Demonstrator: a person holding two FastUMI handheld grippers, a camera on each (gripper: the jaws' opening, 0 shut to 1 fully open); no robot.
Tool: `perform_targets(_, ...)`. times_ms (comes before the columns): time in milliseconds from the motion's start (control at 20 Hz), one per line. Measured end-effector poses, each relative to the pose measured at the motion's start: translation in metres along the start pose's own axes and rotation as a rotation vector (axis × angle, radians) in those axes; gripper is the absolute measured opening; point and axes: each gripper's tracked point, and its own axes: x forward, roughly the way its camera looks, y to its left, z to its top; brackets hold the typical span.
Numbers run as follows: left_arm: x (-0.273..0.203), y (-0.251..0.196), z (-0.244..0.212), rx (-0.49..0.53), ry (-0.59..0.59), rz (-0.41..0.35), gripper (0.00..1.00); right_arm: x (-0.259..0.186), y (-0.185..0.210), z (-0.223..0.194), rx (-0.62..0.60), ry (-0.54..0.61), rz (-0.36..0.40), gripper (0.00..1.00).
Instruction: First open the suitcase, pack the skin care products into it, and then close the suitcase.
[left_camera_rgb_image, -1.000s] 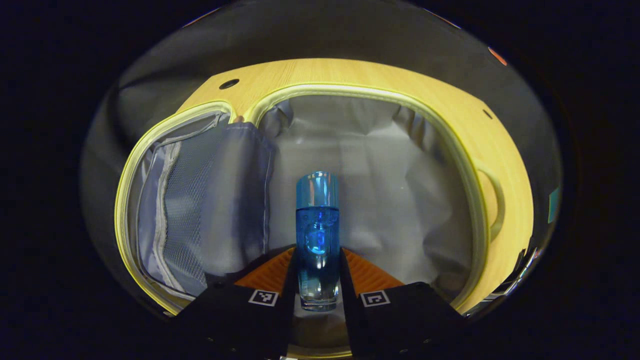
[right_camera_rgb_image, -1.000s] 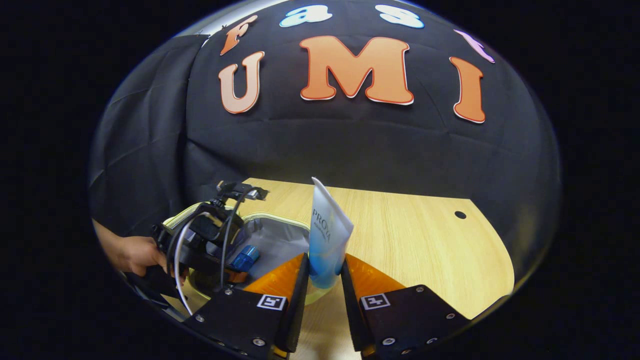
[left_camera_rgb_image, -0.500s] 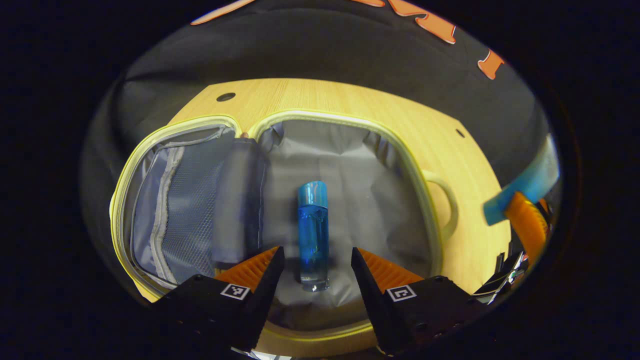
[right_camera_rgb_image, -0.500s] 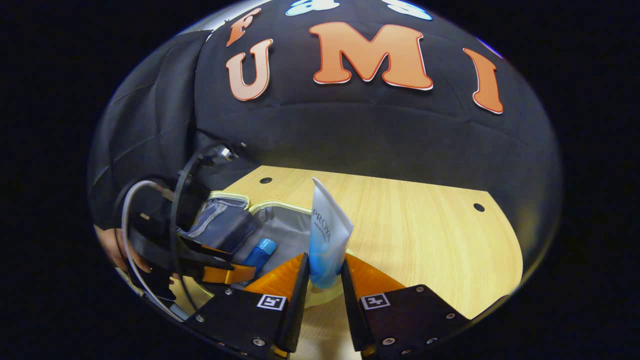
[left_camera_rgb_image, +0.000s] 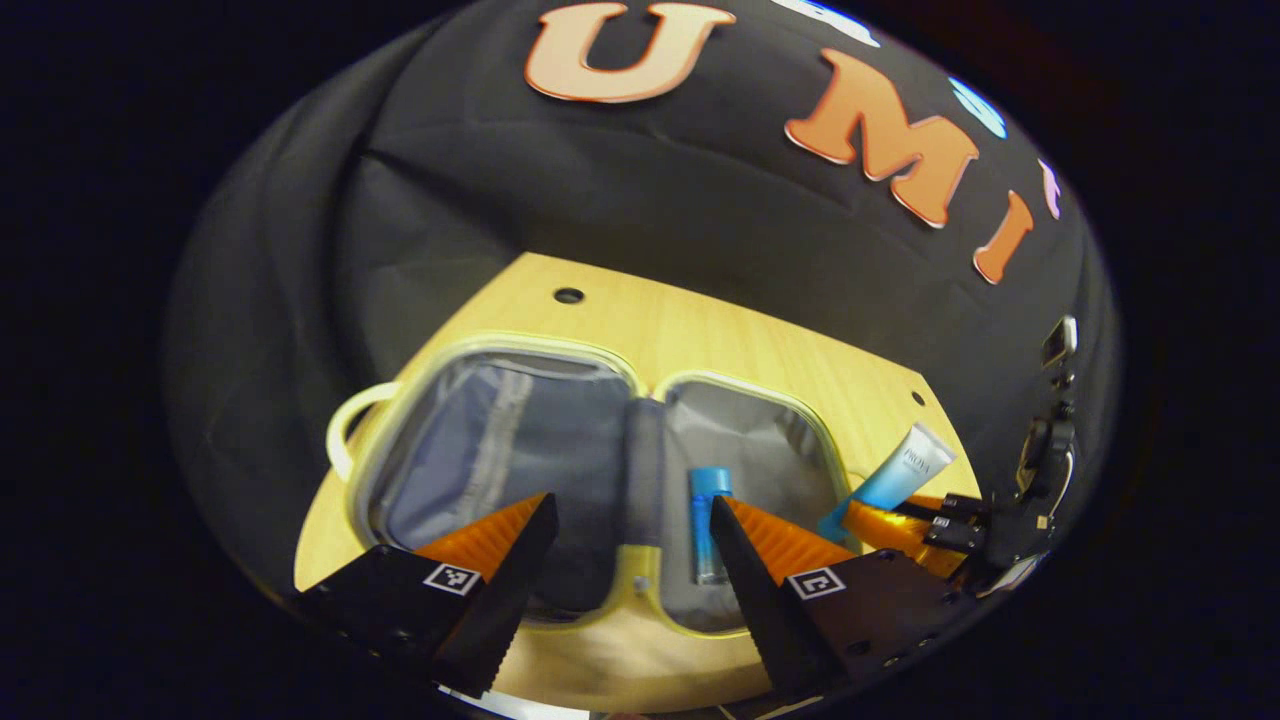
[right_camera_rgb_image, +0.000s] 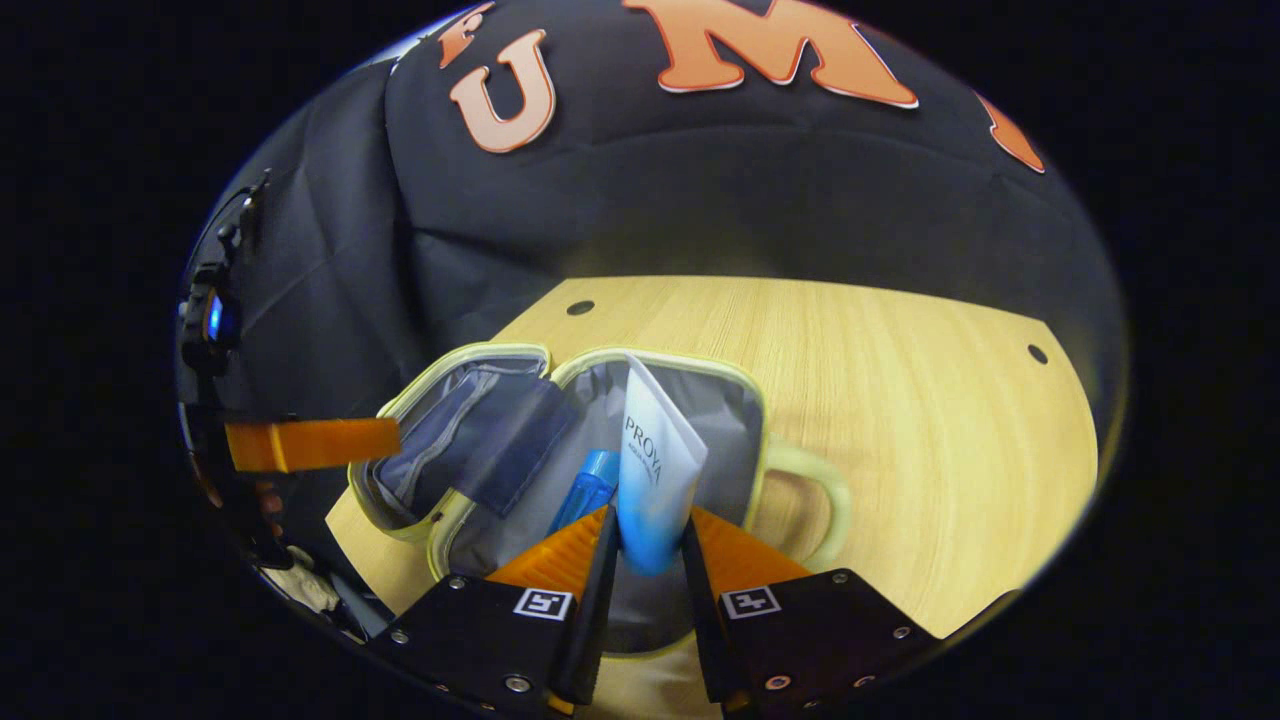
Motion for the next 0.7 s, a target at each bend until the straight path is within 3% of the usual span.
perform_targets(400, -0.067, 0.082, 0.036, -0.103, -0.046, 0.184, 0.95, 0.044, 0.004, -0.035, 0.076, 0.207, -0.055, 0.41)
perform_targets(700, -0.109, 0.132, 0.055, -0.144, -0.039, 0.256, 0.95, 0.065, -0.001, -0.047, 0.139, 0.296, -0.117, 0.4)
